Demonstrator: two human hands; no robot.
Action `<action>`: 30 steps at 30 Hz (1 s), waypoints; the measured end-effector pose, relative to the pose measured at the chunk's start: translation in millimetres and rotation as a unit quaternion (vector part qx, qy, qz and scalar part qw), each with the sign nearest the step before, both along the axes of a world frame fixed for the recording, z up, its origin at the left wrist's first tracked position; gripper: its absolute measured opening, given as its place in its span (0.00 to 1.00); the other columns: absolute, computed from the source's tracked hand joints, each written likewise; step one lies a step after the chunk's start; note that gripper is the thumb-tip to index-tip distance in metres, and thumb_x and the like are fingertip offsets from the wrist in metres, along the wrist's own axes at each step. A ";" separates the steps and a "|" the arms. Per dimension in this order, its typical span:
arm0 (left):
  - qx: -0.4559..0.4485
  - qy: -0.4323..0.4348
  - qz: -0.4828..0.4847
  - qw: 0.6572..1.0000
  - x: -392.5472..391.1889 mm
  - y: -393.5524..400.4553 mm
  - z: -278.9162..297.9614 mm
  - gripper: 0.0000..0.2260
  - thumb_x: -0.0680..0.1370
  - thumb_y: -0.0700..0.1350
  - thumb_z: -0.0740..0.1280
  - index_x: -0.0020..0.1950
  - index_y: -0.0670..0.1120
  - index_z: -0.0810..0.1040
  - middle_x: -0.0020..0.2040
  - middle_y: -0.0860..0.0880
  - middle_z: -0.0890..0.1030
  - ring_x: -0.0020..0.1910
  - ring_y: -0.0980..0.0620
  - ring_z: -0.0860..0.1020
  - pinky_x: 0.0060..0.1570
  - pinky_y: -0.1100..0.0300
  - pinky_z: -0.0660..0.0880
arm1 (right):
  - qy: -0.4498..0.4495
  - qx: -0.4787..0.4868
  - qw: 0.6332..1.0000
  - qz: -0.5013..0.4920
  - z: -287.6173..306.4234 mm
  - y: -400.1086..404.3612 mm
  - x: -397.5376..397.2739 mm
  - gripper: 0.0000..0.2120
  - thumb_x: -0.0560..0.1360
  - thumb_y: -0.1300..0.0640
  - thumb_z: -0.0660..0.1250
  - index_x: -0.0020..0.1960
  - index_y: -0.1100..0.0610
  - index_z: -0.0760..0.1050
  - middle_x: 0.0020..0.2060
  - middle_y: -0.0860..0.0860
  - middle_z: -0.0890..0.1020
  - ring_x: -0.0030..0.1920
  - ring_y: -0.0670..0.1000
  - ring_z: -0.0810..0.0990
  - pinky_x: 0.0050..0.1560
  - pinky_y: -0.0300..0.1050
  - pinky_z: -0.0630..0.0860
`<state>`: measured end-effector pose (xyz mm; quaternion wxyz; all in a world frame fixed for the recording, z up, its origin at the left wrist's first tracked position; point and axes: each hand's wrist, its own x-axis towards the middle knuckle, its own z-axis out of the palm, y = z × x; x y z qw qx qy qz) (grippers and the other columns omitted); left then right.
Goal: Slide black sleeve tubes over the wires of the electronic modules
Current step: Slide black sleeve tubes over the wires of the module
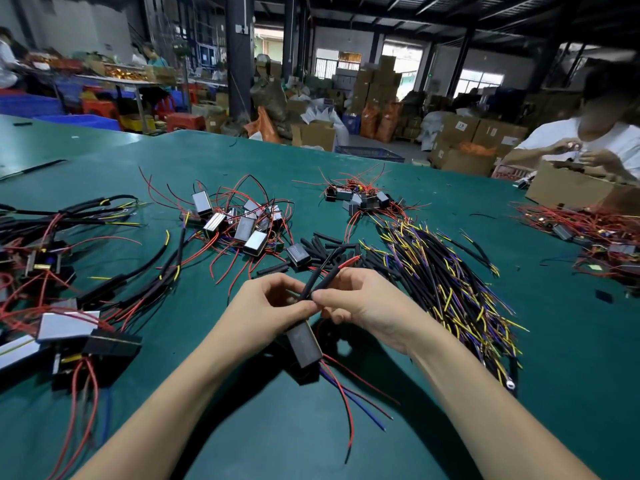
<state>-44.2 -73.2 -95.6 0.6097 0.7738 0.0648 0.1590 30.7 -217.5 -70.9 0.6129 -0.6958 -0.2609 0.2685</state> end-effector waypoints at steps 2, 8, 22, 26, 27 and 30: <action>-0.004 -0.016 0.005 1.000 -0.3 -1.1 -0.3 0.05 0.70 0.37 0.74 0.40 0.43 0.80 0.34 0.48 0.81 0.34 0.54 0.75 0.38 0.61 0.71 | 0.011 0.003 1.000 -0.002 2.4 -1.7 2.4 0.04 0.73 0.66 0.69 0.47 0.61 0.78 0.36 0.53 0.78 0.31 0.45 0.73 0.31 0.34 0.69; 0.012 -0.021 0.016 1.000 -1.3 -2.3 2.0 0.09 0.70 0.39 0.74 0.35 0.44 0.75 0.31 0.48 0.77 0.32 0.54 0.71 0.35 0.60 0.68 | 0.059 0.121 0.988 -0.074 5.7 -8.2 13.3 0.05 0.74 0.61 0.68 0.45 0.62 0.81 0.35 0.53 0.80 0.31 0.46 0.76 0.31 0.33 0.71; -0.015 -0.101 0.001 0.995 -6.4 -16.4 13.6 0.12 0.72 0.53 0.68 0.53 0.49 0.79 0.45 0.48 0.85 0.48 0.49 0.82 0.53 0.56 0.77 | 0.098 0.126 0.984 -0.081 1.5 -3.3 10.6 0.07 0.70 0.57 0.70 0.37 0.60 0.82 0.31 0.52 0.82 0.28 0.44 0.76 0.29 0.32 0.73; -0.001 -0.120 0.076 0.990 -1.5 -14.2 10.0 0.06 0.75 0.37 0.69 0.41 0.46 0.81 0.34 0.48 0.84 0.33 0.53 0.80 0.40 0.61 0.78 | 0.074 0.118 0.987 -0.082 -1.9 6.8 0.7 0.08 0.74 0.61 0.69 0.37 0.59 0.81 0.31 0.52 0.81 0.27 0.44 0.75 0.28 0.31 0.70; -0.005 -0.114 0.078 0.990 -0.8 -13.3 8.9 0.07 0.75 0.35 0.69 0.40 0.46 0.81 0.33 0.48 0.83 0.31 0.55 0.79 0.37 0.64 0.77 | 0.068 0.119 0.986 -0.092 -0.5 6.7 0.7 0.07 0.74 0.61 0.69 0.38 0.60 0.81 0.30 0.51 0.81 0.28 0.44 0.75 0.28 0.31 0.70; -0.036 -0.105 0.048 0.993 0.1 -15.7 8.1 0.06 0.75 0.37 0.69 0.40 0.44 0.81 0.30 0.50 0.81 0.28 0.58 0.76 0.32 0.68 0.74 | 0.065 0.130 0.983 -0.114 4.3 1.8 5.5 0.07 0.75 0.61 0.68 0.39 0.61 0.80 0.29 0.50 0.81 0.27 0.44 0.74 0.30 0.32 0.70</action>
